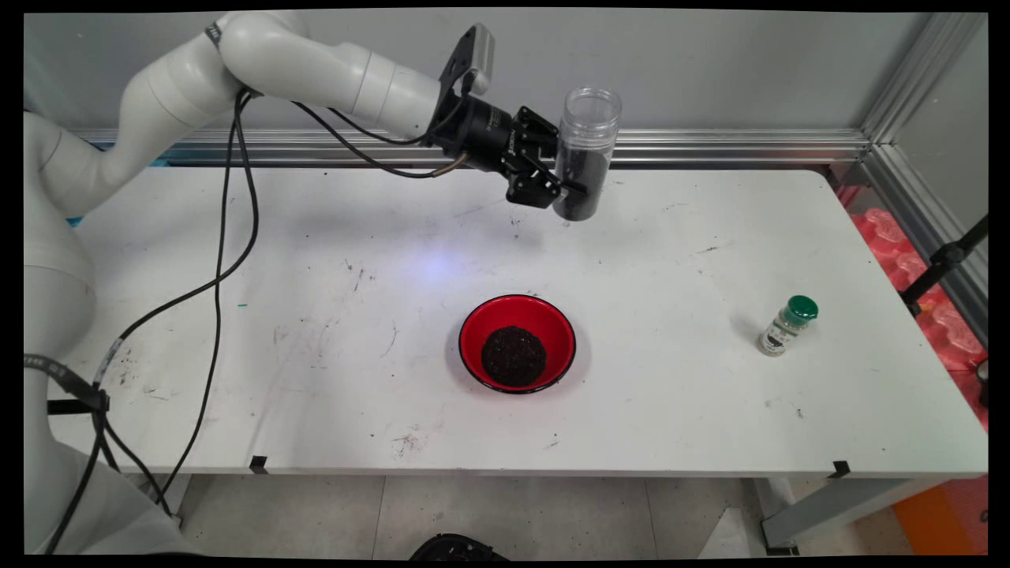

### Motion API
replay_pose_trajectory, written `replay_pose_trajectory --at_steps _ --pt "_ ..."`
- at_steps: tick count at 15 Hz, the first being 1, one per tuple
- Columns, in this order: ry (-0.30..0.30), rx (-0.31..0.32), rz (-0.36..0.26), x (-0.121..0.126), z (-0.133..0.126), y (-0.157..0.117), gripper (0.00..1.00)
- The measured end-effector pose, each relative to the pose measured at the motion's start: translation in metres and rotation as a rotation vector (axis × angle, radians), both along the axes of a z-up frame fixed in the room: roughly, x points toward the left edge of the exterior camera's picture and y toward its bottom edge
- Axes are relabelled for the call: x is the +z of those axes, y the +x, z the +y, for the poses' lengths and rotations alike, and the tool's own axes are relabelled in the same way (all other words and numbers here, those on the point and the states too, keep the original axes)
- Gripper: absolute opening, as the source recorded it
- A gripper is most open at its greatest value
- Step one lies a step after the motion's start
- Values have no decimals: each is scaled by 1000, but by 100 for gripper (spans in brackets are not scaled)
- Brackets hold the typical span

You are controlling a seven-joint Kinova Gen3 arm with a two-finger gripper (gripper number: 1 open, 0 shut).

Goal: Pour the black seasoning powder in the red bowl

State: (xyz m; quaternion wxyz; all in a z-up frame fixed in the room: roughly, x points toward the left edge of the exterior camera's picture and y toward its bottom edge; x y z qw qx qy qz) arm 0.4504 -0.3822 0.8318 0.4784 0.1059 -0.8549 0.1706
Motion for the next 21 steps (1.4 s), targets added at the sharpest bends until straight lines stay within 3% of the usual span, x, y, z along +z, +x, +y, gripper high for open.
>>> replay_pose_trajectory --at_steps 21 --pt "-304 -181 -274 -9 30 5 0"
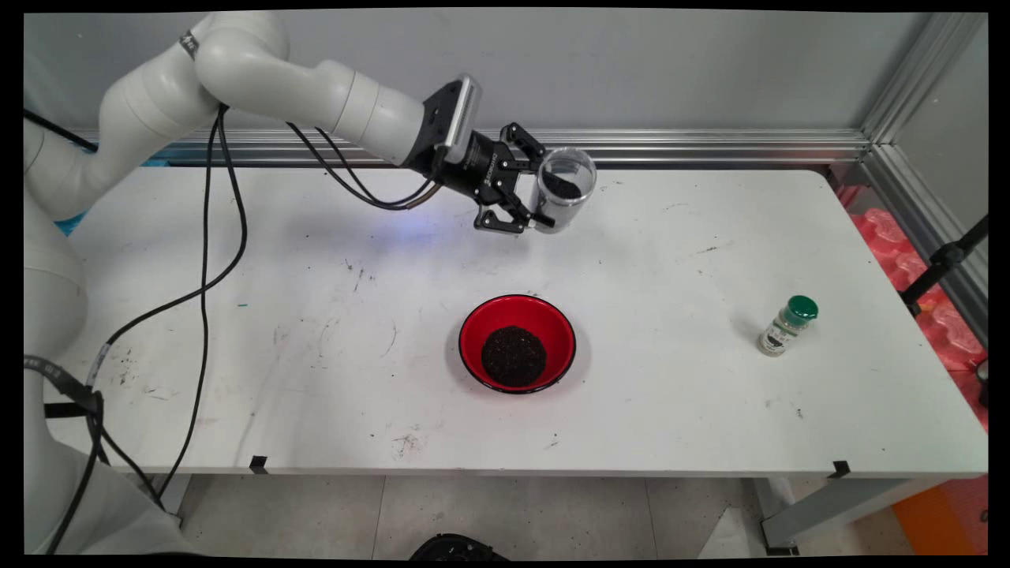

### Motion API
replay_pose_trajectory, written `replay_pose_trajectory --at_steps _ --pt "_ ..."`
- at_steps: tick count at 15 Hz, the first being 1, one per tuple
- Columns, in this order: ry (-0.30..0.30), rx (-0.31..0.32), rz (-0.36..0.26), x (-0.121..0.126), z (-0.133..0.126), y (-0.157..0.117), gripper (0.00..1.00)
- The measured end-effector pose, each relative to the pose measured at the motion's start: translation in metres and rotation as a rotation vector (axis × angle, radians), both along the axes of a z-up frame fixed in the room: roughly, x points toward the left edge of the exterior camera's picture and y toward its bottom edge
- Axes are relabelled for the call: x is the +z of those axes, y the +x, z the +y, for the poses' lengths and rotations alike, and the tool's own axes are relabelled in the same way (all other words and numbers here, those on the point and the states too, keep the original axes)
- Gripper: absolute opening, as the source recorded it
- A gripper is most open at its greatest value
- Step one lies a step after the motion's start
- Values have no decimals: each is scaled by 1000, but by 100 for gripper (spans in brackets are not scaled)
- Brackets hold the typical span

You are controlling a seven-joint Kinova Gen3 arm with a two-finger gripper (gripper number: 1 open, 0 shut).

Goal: Pour the black seasoning powder in the red bowl

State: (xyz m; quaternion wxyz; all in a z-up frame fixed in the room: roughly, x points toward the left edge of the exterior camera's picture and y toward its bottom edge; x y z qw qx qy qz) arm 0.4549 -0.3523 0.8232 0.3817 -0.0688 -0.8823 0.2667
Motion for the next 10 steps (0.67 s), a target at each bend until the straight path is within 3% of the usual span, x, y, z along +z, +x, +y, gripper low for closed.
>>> replay_pose_trajectory --at_steps 10 --pt "-171 -108 -159 -11 8 -2 0"
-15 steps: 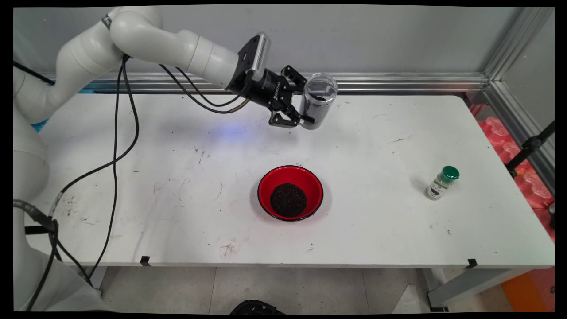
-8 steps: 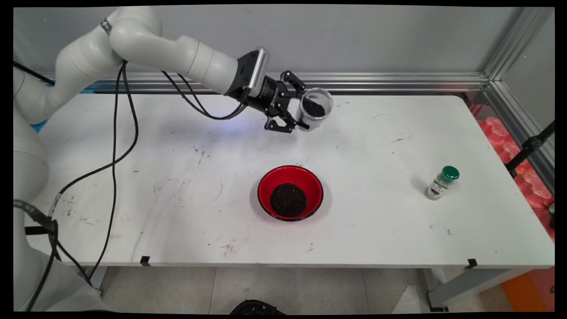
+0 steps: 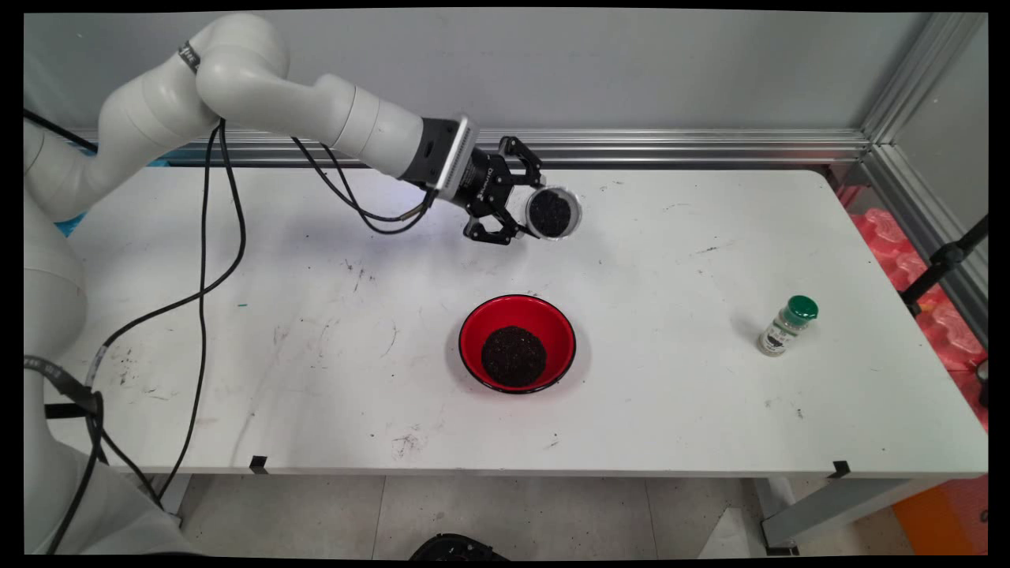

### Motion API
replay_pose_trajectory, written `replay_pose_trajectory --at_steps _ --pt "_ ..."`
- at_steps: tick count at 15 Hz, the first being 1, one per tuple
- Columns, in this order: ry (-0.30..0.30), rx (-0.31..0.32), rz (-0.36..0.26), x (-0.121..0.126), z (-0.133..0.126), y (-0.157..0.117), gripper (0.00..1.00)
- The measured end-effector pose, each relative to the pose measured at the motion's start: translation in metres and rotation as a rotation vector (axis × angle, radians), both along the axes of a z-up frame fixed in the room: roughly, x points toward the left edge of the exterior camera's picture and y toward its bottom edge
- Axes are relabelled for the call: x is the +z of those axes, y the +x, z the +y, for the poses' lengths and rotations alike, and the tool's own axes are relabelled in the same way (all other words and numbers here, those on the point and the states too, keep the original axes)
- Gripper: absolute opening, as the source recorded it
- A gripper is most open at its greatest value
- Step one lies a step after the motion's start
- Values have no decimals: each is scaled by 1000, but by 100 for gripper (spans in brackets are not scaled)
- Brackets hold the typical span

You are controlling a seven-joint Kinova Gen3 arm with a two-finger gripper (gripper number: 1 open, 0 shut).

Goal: Pour the black seasoning powder in the red bowl

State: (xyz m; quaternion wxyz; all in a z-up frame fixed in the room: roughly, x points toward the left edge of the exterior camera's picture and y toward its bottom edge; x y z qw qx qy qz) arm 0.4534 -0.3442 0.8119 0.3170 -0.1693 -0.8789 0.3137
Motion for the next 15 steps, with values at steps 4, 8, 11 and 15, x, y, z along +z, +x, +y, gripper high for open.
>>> replay_pose_trajectory --at_steps 4,8,11,15 --pt "-72 -54 -66 -4 4 -1 0" --pt "-128 -99 -120 -8 8 0 0" --pt "-172 -133 -161 -10 12 0 0" --pt "-230 -182 -214 -13 17 -1 0"
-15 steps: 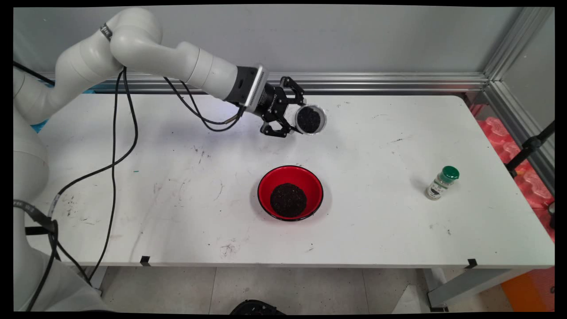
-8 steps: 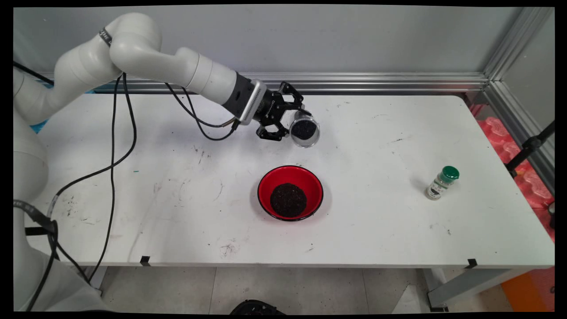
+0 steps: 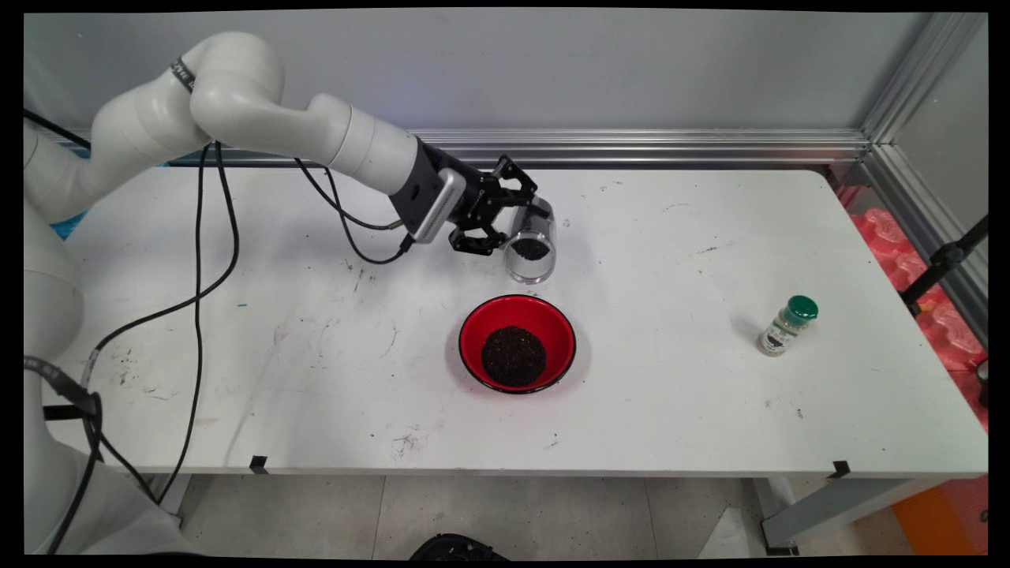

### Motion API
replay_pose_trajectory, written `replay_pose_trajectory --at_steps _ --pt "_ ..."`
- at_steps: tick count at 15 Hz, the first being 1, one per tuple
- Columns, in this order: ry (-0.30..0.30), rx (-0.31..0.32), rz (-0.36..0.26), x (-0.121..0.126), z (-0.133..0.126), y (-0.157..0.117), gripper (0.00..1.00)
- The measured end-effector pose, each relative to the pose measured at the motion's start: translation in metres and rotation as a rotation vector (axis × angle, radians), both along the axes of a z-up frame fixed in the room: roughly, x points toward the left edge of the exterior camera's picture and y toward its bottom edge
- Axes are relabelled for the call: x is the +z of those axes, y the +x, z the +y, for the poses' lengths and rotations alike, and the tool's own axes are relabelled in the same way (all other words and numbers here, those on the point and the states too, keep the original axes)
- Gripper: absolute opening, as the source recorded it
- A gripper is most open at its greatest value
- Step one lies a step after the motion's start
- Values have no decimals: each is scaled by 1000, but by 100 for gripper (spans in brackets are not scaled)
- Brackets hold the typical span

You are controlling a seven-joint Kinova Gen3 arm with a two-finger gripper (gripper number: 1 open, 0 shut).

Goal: Pour the black seasoning powder in the red bowl

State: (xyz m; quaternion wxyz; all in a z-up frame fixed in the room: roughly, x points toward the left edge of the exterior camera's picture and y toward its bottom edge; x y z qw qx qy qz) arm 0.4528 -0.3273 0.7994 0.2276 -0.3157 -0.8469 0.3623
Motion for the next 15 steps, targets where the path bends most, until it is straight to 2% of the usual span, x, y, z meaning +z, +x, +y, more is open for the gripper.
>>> replay_pose_trajectory --at_steps 15 --pt "-228 -164 -175 -3 17 -12 0"
